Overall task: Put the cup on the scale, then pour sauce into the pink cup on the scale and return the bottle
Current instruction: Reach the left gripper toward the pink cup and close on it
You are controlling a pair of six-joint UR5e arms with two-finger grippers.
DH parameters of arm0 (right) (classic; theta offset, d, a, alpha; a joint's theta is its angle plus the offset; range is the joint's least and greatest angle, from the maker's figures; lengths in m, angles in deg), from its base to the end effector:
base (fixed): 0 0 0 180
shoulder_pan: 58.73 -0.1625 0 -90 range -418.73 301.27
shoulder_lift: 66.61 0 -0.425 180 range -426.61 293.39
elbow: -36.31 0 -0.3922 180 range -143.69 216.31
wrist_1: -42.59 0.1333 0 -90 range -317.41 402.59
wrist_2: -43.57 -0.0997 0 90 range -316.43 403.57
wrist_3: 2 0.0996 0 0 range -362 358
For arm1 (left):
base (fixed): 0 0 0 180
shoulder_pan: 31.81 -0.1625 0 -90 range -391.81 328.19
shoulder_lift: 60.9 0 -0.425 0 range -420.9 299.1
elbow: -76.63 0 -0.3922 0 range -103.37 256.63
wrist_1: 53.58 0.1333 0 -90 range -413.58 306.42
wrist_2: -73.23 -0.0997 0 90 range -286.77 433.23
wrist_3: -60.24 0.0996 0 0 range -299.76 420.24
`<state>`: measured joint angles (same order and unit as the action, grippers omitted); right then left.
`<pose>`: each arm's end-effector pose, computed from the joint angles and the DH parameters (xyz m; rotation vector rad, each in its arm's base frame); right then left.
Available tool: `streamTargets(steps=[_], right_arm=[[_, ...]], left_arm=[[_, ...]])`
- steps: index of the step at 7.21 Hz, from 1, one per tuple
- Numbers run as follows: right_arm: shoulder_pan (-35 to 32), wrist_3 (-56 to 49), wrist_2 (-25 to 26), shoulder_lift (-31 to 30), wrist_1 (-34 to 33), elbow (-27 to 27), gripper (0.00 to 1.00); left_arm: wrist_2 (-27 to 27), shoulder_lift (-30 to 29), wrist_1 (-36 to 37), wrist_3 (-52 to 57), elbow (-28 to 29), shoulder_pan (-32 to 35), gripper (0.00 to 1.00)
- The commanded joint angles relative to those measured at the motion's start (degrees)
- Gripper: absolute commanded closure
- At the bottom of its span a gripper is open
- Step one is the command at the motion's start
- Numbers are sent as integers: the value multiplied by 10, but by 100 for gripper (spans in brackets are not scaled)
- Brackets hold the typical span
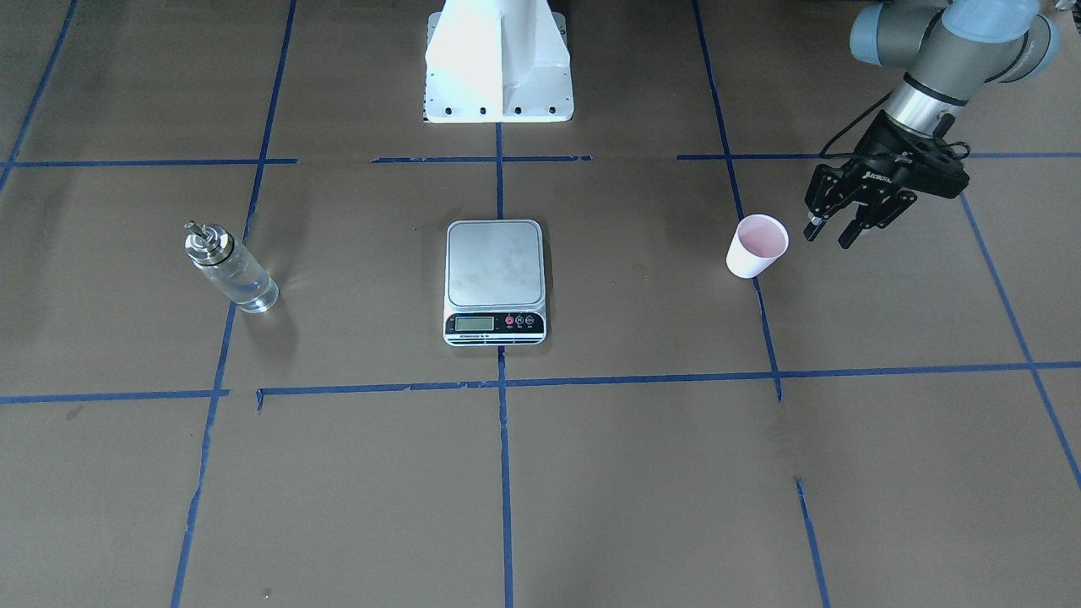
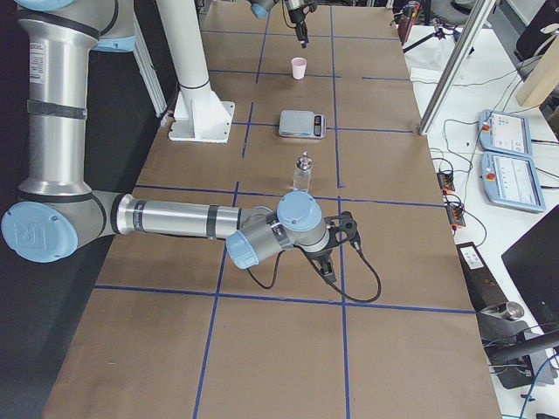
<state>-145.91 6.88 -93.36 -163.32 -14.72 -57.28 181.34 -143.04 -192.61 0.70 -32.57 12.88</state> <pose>0.0377 -0.4647 0.6159 0.4020 -0.8446 -0.1133 0.2536 -0.3949 0.4665 0.4097 1.0012 -0.0572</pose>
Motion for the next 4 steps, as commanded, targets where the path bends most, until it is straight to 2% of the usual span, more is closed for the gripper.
streamTargets(steps=[1, 4], right_arm=[[-1, -1, 0, -4, 0, -2, 0], [-1, 1, 0, -12, 17, 0, 0]], left_arm=[[-1, -8, 5, -8, 3, -21, 41], [-26, -37, 38, -24, 14, -51, 41]])
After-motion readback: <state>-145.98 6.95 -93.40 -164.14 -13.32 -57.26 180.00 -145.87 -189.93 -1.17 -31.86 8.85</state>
